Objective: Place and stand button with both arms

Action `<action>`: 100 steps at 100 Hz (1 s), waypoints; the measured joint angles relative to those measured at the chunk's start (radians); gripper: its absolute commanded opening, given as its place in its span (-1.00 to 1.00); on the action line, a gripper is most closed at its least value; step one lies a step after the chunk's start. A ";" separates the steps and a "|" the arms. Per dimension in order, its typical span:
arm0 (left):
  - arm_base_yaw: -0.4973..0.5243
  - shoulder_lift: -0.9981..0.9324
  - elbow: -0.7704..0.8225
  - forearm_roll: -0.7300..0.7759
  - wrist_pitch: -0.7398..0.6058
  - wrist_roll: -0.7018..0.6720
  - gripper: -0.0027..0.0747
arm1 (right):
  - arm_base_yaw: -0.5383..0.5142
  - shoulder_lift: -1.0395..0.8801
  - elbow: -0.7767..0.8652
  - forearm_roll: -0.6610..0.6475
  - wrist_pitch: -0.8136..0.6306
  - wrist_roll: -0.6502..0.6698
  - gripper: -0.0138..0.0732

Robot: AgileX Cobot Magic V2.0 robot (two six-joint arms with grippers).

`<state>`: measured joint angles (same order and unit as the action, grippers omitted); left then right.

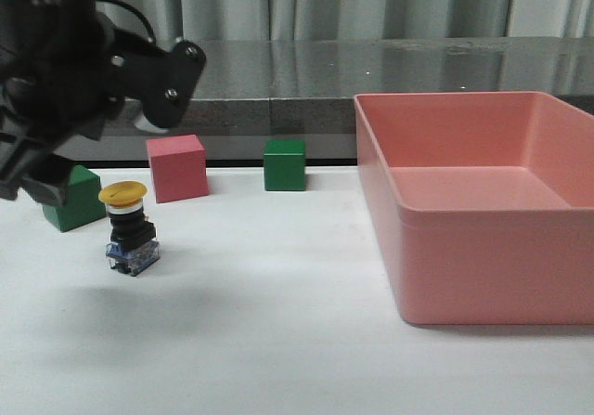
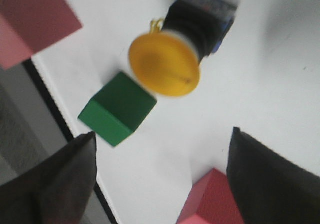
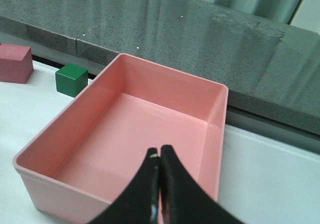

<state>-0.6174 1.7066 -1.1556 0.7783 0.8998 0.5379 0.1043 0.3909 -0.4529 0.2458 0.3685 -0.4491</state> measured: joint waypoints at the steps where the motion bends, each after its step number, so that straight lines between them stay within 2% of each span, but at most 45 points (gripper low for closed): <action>1: 0.002 -0.007 0.000 0.009 0.006 -0.007 0.28 | 0.000 0.000 0.000 0.000 0.000 0.000 -0.82; 9: 0.024 -0.050 0.000 0.066 0.050 -0.126 -0.04 | 0.000 0.000 0.000 0.000 0.000 0.000 -0.82; 19: 0.056 -0.108 0.000 0.149 0.121 -0.357 -0.59 | 0.000 0.000 0.000 0.000 0.000 0.000 -0.82; 27: 0.083 -0.160 0.000 0.181 0.173 -0.454 -0.98 | 0.000 0.000 0.000 0.000 0.000 0.000 -0.82; 42: 0.138 -0.275 0.000 0.113 0.165 -0.570 -0.98 | 0.000 0.000 0.000 0.000 0.000 0.000 -0.82; 56: 0.157 -0.434 0.052 0.026 0.006 -0.676 -0.98 | 0.000 0.000 0.000 0.000 0.000 0.000 -0.82; 73: 0.157 -0.670 0.226 -0.019 -0.238 -0.799 -0.98 | 0.000 0.000 0.000 0.000 0.000 0.000 -0.82; 100: 0.157 -0.981 0.525 -0.130 -0.417 -0.822 -0.98 | 0.000 0.000 0.000 0.000 0.000 0.000 -0.82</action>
<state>-0.4606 0.7257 -0.6310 0.6481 0.4825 -0.2842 0.1043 0.3909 -0.4529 0.2458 0.3685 -0.4491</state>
